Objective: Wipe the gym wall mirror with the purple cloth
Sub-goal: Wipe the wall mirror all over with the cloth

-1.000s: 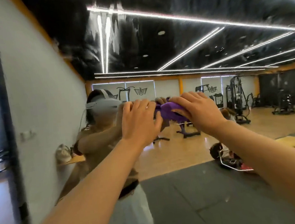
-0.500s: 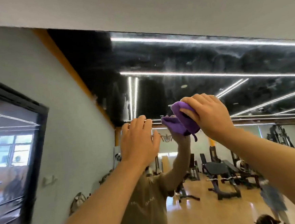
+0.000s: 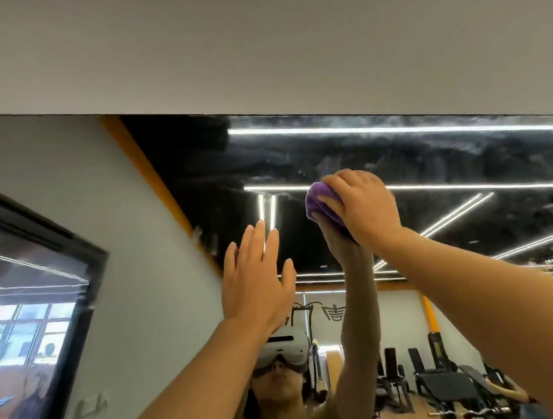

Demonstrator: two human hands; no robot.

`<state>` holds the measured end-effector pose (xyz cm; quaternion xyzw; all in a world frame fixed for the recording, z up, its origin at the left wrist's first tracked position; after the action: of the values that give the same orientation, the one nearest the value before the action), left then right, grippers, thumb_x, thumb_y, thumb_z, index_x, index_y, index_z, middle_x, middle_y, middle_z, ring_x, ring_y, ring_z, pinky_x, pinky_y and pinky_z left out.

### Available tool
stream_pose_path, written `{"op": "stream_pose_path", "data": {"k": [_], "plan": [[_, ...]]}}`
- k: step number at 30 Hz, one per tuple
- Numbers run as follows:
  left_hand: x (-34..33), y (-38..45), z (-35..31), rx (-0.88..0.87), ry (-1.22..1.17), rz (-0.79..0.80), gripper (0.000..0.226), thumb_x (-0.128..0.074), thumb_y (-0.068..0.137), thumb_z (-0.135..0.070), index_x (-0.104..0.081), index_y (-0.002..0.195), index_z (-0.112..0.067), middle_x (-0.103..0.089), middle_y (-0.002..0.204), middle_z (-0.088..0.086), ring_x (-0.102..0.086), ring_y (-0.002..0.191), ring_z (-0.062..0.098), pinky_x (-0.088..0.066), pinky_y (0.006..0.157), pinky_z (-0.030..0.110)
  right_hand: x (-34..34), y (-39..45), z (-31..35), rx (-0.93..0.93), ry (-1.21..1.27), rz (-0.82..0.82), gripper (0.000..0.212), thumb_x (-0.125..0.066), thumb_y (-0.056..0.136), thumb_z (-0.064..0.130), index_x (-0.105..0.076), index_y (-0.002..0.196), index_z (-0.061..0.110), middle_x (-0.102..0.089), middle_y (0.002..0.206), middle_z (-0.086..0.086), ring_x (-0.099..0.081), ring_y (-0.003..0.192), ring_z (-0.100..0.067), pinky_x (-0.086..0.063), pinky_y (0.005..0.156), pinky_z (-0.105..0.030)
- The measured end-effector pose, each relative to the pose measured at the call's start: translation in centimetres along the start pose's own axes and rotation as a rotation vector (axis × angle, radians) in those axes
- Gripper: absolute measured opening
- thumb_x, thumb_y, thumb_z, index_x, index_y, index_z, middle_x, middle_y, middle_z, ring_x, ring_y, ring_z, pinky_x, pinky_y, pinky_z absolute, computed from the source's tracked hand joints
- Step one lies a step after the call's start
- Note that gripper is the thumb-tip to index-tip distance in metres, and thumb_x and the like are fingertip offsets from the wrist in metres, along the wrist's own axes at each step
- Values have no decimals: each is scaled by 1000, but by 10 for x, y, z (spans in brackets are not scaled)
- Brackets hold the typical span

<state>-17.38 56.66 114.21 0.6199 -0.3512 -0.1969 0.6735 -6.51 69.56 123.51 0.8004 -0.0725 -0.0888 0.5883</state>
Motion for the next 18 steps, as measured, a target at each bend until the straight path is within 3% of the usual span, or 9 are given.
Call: {"op": "stream_pose_path", "data": {"k": [2, 4, 7, 9, 12, 14, 15, 18], "plan": [[-9, -1, 3, -36, 13, -38, 68, -5, 99, -59, 10, 157, -29, 11, 169, -4, 17, 153, 14, 17, 121, 33, -12, -15, -2, -50, 155, -20, 38, -57, 101, 37, -63, 131, 14, -63, 131, -9, -57, 121, -32, -37, 103, -33], [-13, -2, 3, -73, -8, -107, 68, 1, 92, -59, 6, 153, -29, 2, 169, -1, 11, 153, 15, 19, 117, 35, -18, -29, 1, -20, 172, -62, 42, -55, 100, 37, -60, 136, 15, -57, 143, -10, -52, 131, -35, -30, 110, -39], [-17, -2, 4, -87, 3, -195, 62, -15, 99, -53, -15, 153, -22, -26, 165, 7, -19, 153, 26, -4, 120, 45, -23, -41, 11, 167, 49, -71, 46, -49, 100, 34, -54, 142, 17, -45, 154, -11, -42, 141, -34, -21, 118, -53], [-18, -2, 5, -104, 29, -245, 61, -22, 101, -49, -25, 154, -18, -36, 161, 10, -30, 149, 29, -15, 118, 50, -21, -42, 13, 233, 23, -83, 44, -48, 101, 31, -55, 141, 15, -54, 147, -11, -49, 136, -32, -24, 118, -55], [-19, -3, 5, -136, 67, -299, 61, -27, 101, -46, -37, 153, -15, -39, 159, 11, -34, 148, 29, -19, 117, 53, -2, -25, 13, 205, 11, -199, 42, -52, 98, 22, -60, 137, 8, -61, 139, -14, -52, 134, -33, -26, 120, -52], [-20, -4, 5, -140, 80, -314, 61, -29, 101, -46, -41, 152, -14, -40, 158, 11, -35, 147, 29, -20, 116, 55, 15, 0, 2, 95, -12, -276, 45, -46, 101, 29, -59, 137, 5, -59, 141, -15, -50, 135, -34, -24, 121, -53], [-20, -4, 5, -140, 84, -319, 61, -28, 101, -46, -42, 152, -14, -40, 158, 11, -35, 147, 29, -20, 116, 55, 17, 14, -5, 30, -26, -253, 45, -45, 103, 30, -56, 141, 8, -55, 146, -13, -47, 139, -33, -21, 123, -53], [-21, -3, 6, -133, 82, -324, 62, -26, 101, -46, -40, 153, -15, -38, 159, 10, -33, 148, 28, -21, 117, 53, -15, 33, -15, -71, 67, 17, 49, -42, 108, 33, -36, 155, 21, -33, 162, -1, -23, 153, -20, 0, 126, -39]]}}
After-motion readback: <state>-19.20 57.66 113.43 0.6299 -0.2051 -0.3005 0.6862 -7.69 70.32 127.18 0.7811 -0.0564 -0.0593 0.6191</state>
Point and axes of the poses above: each hand's wrist, its own y-axis towards the middle knuckle, its own x-axis out of the back of the hand, z = x × y, the point moved 9 cm from there along y, towards the middle knuckle
